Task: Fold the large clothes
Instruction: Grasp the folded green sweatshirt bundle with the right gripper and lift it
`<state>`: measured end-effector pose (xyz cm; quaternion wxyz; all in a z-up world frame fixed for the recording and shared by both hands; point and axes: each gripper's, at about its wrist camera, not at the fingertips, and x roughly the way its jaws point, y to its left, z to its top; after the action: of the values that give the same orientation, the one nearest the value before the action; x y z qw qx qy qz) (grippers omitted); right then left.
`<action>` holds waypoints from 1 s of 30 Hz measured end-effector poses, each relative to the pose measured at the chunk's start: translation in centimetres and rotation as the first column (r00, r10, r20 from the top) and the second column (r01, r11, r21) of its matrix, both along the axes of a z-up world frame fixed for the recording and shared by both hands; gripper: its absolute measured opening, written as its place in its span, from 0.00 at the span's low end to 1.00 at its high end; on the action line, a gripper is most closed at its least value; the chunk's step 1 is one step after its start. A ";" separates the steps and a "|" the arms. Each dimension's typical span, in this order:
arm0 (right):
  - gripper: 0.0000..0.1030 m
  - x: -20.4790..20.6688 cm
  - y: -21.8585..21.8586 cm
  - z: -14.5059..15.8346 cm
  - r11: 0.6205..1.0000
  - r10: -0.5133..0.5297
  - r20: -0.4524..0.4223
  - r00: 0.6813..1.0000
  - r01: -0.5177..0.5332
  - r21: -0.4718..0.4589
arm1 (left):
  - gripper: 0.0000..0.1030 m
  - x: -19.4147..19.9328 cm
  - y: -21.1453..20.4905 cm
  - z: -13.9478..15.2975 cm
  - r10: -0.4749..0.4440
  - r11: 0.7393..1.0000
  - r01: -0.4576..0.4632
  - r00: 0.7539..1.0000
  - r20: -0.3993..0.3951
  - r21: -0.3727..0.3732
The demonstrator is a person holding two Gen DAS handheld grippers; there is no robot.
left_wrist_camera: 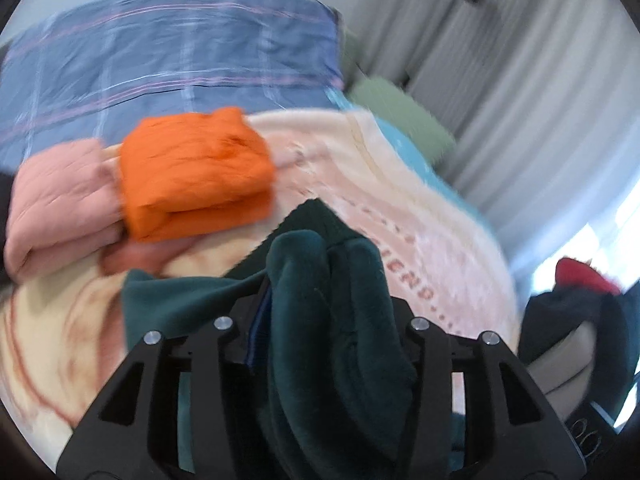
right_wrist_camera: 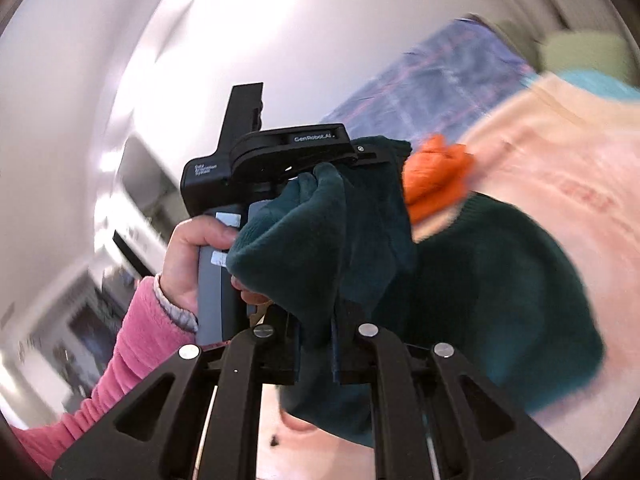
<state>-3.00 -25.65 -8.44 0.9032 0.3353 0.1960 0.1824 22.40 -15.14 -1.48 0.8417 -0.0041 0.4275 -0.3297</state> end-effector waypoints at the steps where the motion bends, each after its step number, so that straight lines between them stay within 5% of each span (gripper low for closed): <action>1: 0.10 -0.4 -0.7 -0.6 1.000 -0.019 -0.011 1.000 0.019 0.016 | 0.44 -0.2 -2.5 -0.9 -0.033 0.999 0.032 0.999 0.005 0.040; 10: 0.14 -3.8 -6.5 -8.5 0.980 -0.143 -0.220 0.965 0.169 0.102 | 0.51 -1.0 -15.5 -9.3 -0.154 0.938 0.144 0.988 0.007 0.315; 14: 0.50 -4.9 -6.9 -8.2 0.978 -0.175 -0.234 0.956 0.196 0.072 | 0.53 -1.2 -16.6 -10.1 -0.151 0.930 0.133 0.988 0.025 0.344; 19: 0.56 -2.9 -7.6 -7.3 0.977 -0.161 -0.228 0.960 0.188 0.103 | 0.64 -0.5 -16.9 -10.3 -0.151 0.933 0.142 0.989 0.001 0.332; 21: 0.32 -1.5 -7.9 -7.7 0.971 -0.201 -0.278 0.939 0.228 0.068 | 0.71 -1.0 -17.0 -10.0 -0.169 0.934 0.158 0.986 0.006 0.319; 24: 0.30 -1.1 -8.5 -10.2 0.958 -0.185 -0.370 0.911 0.252 0.140 | 0.70 -2.1 -16.0 -7.6 -0.194 0.968 0.176 0.977 0.086 0.181; 26: 0.30 -1.3 -8.6 -10.4 0.959 -0.180 -0.369 0.912 0.246 0.142 | 0.59 -2.1 -14.0 -4.8 -0.211 0.977 0.211 0.970 0.121 0.010; 30: 0.32 -1.8 -8.9 -10.9 0.957 -0.168 -0.390 0.905 0.245 0.157 | 0.44 -1.9 -11.7 -2.1 -0.198 0.980 0.197 0.966 0.166 0.022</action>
<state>-4.85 -34.57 -19.32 0.8250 0.4726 0.3076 0.0372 20.55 -26.80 -3.55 0.8378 0.0686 0.3544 -0.4097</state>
